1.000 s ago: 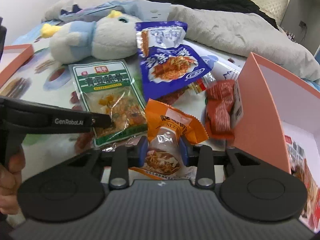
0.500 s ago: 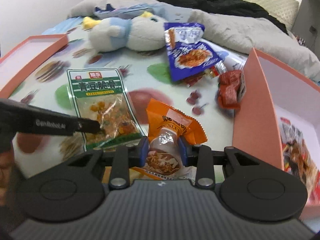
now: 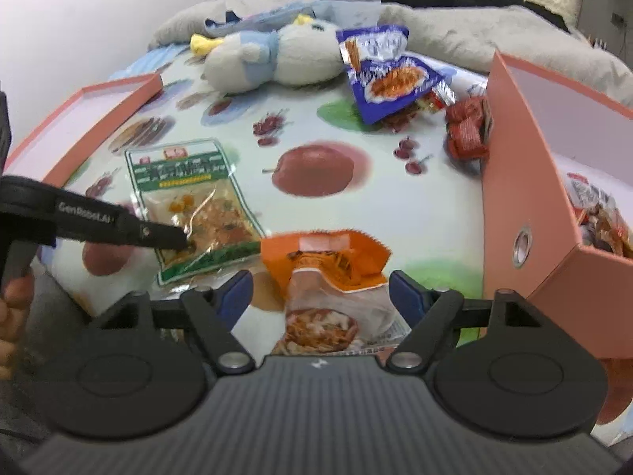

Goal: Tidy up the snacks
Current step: 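Lift the green pack with the left gripper while the right lifts the orange pack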

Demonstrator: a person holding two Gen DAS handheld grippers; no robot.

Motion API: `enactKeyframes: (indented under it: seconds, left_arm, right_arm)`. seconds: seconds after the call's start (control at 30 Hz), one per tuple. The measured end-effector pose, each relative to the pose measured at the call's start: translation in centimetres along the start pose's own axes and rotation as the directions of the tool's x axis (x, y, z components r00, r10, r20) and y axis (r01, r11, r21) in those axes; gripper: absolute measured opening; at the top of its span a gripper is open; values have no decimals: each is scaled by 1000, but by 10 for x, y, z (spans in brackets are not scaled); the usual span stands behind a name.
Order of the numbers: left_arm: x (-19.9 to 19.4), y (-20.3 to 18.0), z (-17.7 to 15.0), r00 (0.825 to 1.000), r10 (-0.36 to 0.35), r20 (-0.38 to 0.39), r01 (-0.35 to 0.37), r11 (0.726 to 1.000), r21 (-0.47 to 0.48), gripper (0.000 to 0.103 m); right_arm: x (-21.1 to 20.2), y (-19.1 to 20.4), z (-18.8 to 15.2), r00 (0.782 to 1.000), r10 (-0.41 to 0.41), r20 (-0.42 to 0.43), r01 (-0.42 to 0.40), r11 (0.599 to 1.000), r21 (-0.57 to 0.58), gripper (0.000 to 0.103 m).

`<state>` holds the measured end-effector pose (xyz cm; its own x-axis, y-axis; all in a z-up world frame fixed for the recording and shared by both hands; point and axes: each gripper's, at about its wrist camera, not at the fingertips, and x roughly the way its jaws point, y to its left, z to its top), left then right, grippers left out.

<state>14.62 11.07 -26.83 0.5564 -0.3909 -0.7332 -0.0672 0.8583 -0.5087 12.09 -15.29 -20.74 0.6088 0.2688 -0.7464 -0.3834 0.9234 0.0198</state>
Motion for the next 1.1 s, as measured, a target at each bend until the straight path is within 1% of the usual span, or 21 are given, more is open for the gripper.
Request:
enactKeyframes:
  seconds: [0.1, 0.23, 0.3, 0.37, 0.4, 0.43, 0.5, 0.57, 0.67, 0.73, 0.8, 0.83, 0.9, 0.97, 1.03, 1.1]
  left_arm:
    - [-4, 7, 0, 999, -32, -1, 32, 999, -36, 13]
    - [-10, 9, 1, 999, -51, -8, 51, 998, -36, 12]
    - [-12, 10, 2, 997, -81, -18, 80, 996, -50, 12]
    - [-14, 9, 2, 994, -103, -23, 102, 994, -47, 12]
    - [-15, 7, 2, 994, -109, -27, 108, 993, -42, 12]
    - [-16, 6, 2, 993, -117, -30, 116, 992, -39, 11]
    - [-17, 4, 2, 990, -136, -34, 134, 990, -39, 11]
    - [-15, 1, 1, 987, -156, -42, 154, 987, -38, 11]
    - [-12, -3, -2, 981, -185, -48, 184, 982, -34, 11]
    - [-9, -5, -3, 980, -190, -52, 188, 981, -45, 11]
    - [-5, -7, -3, 986, -158, -56, 156, 987, -48, 12]
    - [-4, -7, -4, 986, -155, -53, 152, 987, -54, 13]
    - [-3, -5, -3, 984, -173, -42, 169, 983, -76, 20]
    - [1, -5, -3, 983, -179, -43, 175, 981, -83, 35]
    - [7, -10, -4, 987, -149, -58, 145, 987, -71, 40]
    - [11, -17, -6, 990, -132, -58, 129, 991, -42, 41]
  right_arm:
    - [8, 1, 0, 1000, -24, -19, 24, 1000, -21, 77]
    - [24, -3, -5, 997, -53, -63, 52, 998, -24, 77]
    - [32, -3, -8, 994, -49, -94, 47, 999, -25, 79]
    - [34, -7, -9, 995, -39, -92, 40, 999, 7, 79]
    - [35, -7, -8, 995, -42, -88, 43, 999, 12, 77]
    - [34, -7, -7, 995, -48, -83, 49, 999, 15, 68]
    - [33, -8, -4, 996, -61, -70, 64, 997, 35, 63]
    - [33, -7, -3, 997, -46, -68, 49, 998, 43, 62]
    - [34, 0, -3, 997, -33, -72, 33, 999, 11, 61]
    - [34, 7, -4, 997, -17, -75, 16, 1000, -11, 61]
    - [34, 10, -5, 997, -18, -79, 17, 1000, -21, 61]
    - [35, 10, -6, 997, -18, -79, 17, 1000, -21, 61]
    - [35, 9, -8, 997, -12, -76, 12, 1000, -10, 61]
    - [35, 6, -9, 997, 0, -77, 1, 1000, 11, 61]
    - [34, 4, -11, 997, 7, -75, -5, 1000, 27, 61]
    - [34, 3, -12, 997, 13, -70, -10, 999, 40, 61]
